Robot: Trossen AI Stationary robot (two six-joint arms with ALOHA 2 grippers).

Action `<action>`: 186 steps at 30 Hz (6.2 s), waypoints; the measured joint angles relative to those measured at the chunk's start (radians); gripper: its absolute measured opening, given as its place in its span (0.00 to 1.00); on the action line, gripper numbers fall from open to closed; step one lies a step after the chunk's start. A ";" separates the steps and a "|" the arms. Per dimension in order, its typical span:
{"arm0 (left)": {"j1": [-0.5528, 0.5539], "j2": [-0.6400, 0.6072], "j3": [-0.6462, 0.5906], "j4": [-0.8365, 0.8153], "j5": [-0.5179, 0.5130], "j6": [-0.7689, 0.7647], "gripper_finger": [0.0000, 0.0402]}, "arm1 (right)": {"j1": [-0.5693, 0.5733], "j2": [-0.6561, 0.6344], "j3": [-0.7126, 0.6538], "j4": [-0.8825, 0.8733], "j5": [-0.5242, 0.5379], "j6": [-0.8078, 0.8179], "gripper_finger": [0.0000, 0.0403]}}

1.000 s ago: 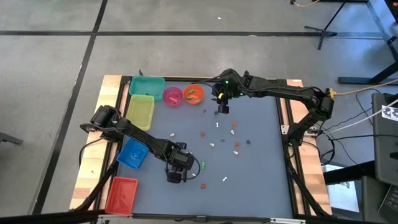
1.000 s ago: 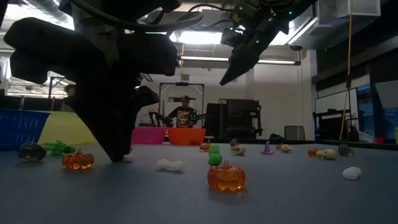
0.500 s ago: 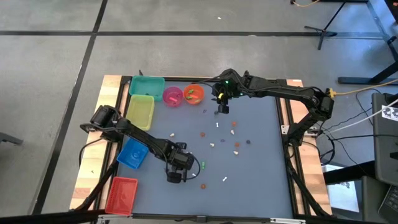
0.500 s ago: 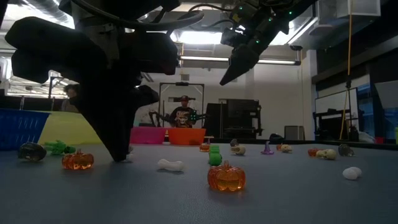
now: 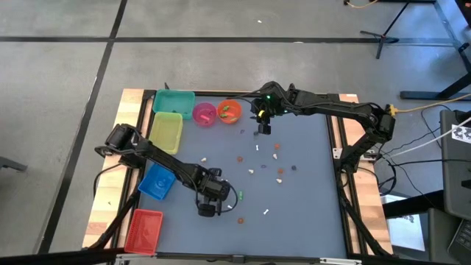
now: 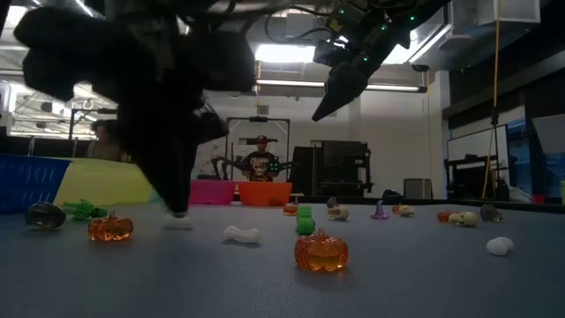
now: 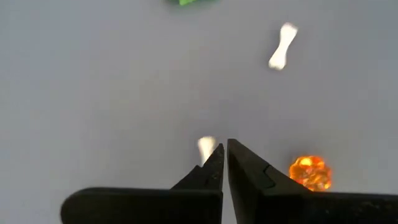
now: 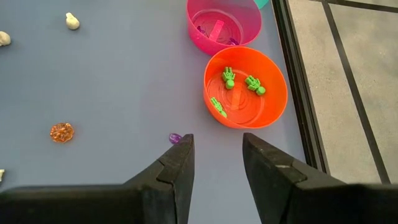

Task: Sort Halloween decoration
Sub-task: Put the white bone toy into the yellow bin, then put the yellow skull toy into the blue bin

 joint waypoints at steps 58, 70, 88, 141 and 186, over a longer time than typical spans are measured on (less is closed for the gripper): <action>0.028 0.027 -0.013 -0.039 0.007 -0.119 0.26 | 0.000 0.000 0.000 0.000 0.000 0.005 0.34; 0.027 0.028 -0.013 -0.040 0.009 -0.119 0.18 | 0.000 0.000 0.000 0.000 0.000 0.005 0.34; 0.027 0.028 -0.013 -0.041 0.008 -0.119 0.02 | 0.000 0.000 0.000 0.000 0.000 0.004 0.34; 0.495 -0.513 -0.013 -0.996 -0.329 -0.137 0.02 | 0.000 0.000 0.000 0.000 0.000 0.004 0.34; 0.768 -0.512 -0.013 -0.758 -0.204 -0.076 0.37 | 0.000 0.000 0.000 -0.003 0.000 0.049 0.34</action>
